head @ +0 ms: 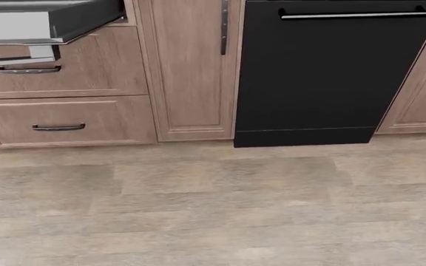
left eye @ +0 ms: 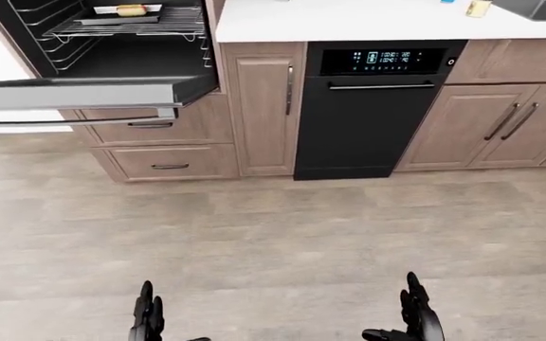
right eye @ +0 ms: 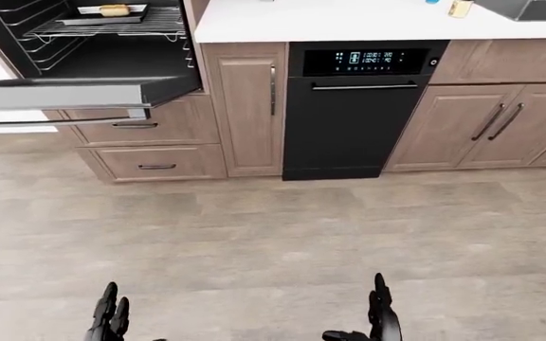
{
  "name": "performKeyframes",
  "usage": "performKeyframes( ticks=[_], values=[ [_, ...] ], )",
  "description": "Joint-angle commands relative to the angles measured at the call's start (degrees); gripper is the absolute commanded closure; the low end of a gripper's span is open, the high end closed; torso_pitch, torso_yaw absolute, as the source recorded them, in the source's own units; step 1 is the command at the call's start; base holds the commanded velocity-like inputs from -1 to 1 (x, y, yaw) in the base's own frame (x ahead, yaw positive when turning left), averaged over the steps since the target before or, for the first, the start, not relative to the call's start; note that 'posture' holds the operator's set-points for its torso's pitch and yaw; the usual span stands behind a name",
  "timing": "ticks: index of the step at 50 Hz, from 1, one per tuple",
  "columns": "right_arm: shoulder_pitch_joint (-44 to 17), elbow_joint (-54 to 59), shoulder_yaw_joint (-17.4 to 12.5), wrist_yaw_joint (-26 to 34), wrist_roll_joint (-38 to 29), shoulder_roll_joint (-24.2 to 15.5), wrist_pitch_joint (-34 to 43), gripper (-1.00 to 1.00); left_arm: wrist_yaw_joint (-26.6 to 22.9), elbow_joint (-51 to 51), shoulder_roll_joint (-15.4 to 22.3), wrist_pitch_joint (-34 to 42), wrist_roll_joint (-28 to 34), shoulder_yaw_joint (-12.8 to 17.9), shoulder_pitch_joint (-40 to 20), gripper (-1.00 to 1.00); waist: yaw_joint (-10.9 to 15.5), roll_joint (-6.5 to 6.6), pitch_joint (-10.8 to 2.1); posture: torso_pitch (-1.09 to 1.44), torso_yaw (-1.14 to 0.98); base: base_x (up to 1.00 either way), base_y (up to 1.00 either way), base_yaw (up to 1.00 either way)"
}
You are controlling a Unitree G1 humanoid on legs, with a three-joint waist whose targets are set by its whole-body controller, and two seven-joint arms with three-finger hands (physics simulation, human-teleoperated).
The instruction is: Close the oven door.
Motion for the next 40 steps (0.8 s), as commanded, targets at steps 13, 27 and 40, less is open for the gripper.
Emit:
performKeyframes(
  ticks=[13, 27, 40],
  values=[
    [-0.8, -1.4, -1.0, 1.0, 0.8, -0.6, -0.9, -1.00, -0.9, -0.9, -0.7, -0.3, 1.4, 0.7, 0.8, -1.00, 0.0, -0.21, -1.29, 0.00, 0.00, 0.00, 0.00, 0.00],
    [-0.8, -1.4, -1.0, 1.2, 0.8, -0.6, -0.5, -1.00, -0.6, -1.0, -0.6, 0.1, 1.9, 0.7, 0.9, -1.00, 0.1, 2.48, -0.69, 0.00, 0.00, 0.00, 0.18, 0.00],
    [-0.9, -1.5, -0.9, 1.3, 1.0, -0.5, -0.3, -1.00, -0.7, -1.1, -0.5, 0.5, 1.3, 0.6, 0.6, -1.00, -0.5, -1.94, -0.46, 0.00, 0.00, 0.00, 0.21, 0.00]
  ],
)
